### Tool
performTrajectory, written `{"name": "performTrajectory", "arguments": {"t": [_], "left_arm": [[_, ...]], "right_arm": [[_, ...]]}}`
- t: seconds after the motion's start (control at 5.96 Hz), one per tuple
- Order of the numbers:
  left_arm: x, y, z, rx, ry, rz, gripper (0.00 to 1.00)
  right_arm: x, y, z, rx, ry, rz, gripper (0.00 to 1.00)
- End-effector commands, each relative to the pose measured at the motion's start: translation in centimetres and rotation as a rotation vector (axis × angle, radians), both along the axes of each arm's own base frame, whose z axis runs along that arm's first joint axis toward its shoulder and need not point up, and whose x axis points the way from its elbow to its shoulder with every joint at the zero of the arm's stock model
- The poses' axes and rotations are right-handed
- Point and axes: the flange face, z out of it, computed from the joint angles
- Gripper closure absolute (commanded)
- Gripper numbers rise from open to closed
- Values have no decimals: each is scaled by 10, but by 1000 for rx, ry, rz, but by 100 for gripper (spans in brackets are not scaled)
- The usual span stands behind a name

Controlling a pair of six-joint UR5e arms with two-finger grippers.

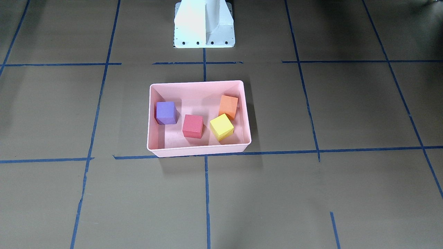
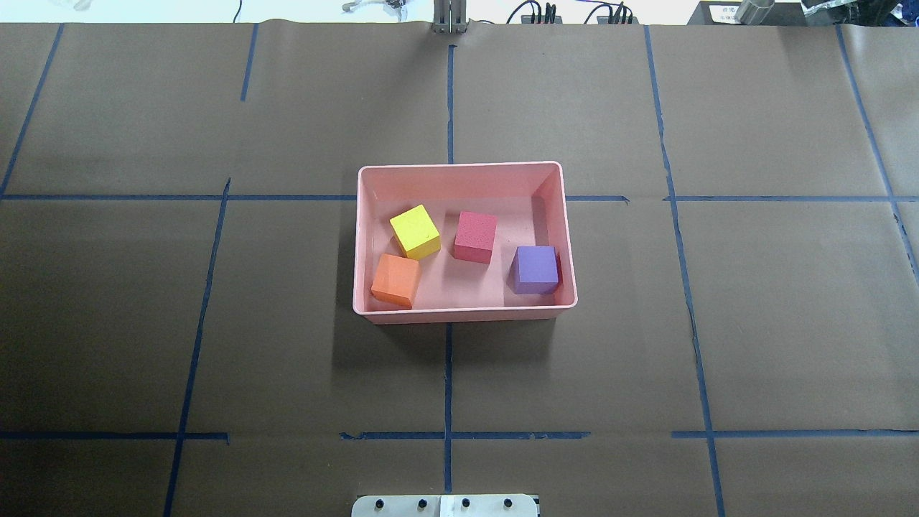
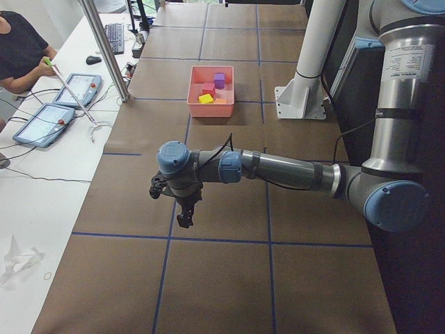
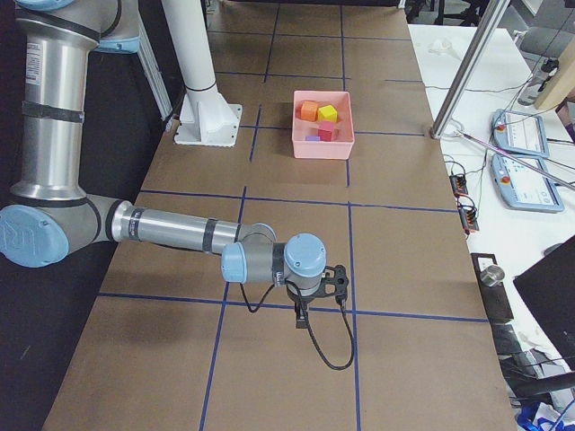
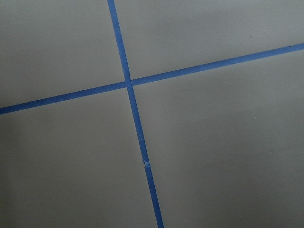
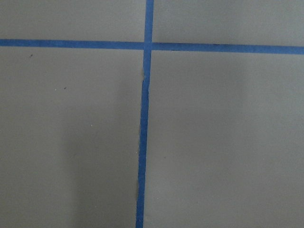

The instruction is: Place blocks into pink bin with both arms

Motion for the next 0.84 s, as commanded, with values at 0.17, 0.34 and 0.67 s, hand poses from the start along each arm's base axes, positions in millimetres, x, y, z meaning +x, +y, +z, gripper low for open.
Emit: {"name": "performTrajectory", "arguments": {"t": [0.17, 0.34, 0.67], "left_arm": [[0, 11, 16, -23, -1, -2, 0], [-1, 15, 15, -19, -2, -1, 0], [-2, 17, 9, -11, -1, -6, 0]], "right_arm": [[3, -9, -58, -48, 10, -61, 0], [10, -8, -60, -50, 60, -75, 0], [11, -7, -60, -28, 63, -81, 0]]}}
